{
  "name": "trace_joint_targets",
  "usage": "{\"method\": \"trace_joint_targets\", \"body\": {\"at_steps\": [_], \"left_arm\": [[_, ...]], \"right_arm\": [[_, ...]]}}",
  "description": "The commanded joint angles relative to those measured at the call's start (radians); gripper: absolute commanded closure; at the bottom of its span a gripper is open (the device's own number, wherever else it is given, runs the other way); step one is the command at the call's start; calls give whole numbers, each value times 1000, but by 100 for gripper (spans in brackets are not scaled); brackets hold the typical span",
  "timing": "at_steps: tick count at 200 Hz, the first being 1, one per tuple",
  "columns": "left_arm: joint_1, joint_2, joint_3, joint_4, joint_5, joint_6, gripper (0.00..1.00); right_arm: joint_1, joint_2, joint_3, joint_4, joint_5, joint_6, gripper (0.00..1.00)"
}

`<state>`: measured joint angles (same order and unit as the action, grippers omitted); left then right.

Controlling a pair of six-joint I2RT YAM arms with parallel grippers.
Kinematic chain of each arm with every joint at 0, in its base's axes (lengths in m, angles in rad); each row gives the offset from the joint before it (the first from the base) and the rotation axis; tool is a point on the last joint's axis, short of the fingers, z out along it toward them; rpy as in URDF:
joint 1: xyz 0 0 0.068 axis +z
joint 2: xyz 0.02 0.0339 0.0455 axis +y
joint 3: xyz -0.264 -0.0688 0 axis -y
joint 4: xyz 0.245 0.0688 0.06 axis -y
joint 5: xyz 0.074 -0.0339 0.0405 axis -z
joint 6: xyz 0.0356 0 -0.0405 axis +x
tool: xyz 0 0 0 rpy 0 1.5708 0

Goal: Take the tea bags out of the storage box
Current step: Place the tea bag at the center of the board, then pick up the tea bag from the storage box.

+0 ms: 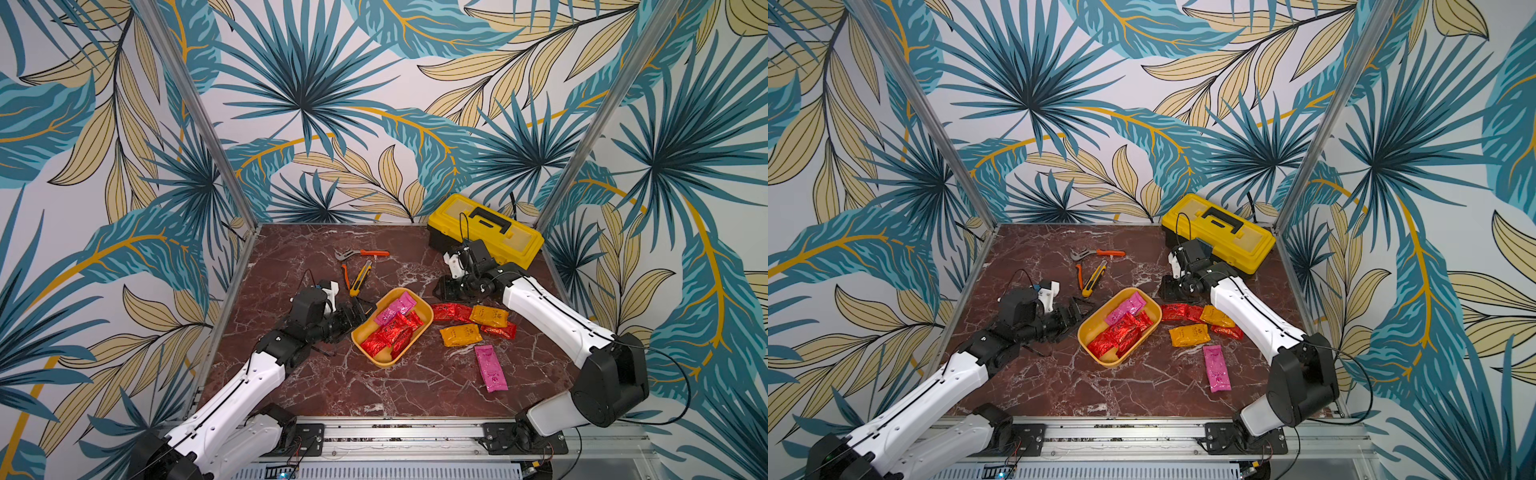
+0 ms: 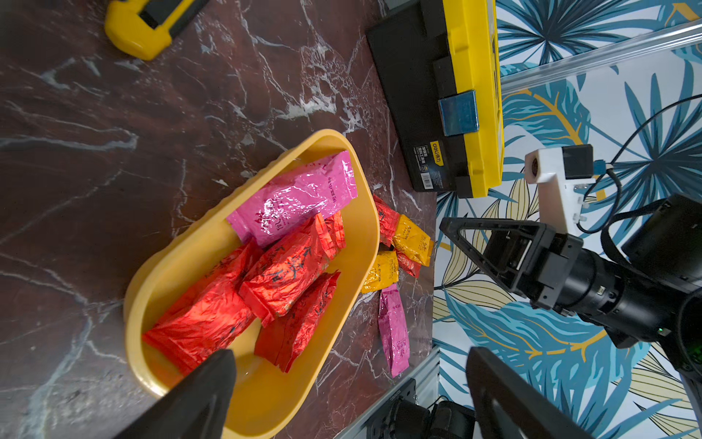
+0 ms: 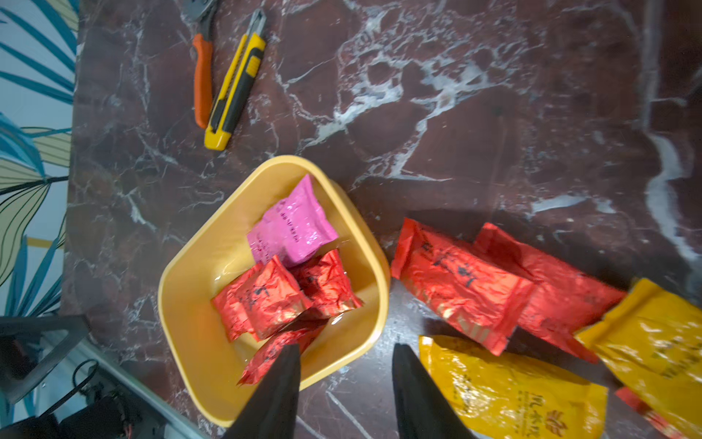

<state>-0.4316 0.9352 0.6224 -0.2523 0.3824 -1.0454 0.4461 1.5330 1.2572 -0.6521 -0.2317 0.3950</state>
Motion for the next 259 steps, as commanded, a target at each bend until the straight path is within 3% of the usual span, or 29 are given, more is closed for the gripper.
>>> {"method": "trace_joint_targets", "body": {"at_steps": [1,103,259], "left_arm": [[7,-19,-25,-16,-22,-2,0],[9,-19,-51,-9,-2,-11,0],[10,-16,-56,-5,11,-11,0]], "right_arm": [[28,37,-13,46,-96,45,55],[115,179,-45,145,-150,88,54],[132,312,-47,186,-128,59,59]]}}
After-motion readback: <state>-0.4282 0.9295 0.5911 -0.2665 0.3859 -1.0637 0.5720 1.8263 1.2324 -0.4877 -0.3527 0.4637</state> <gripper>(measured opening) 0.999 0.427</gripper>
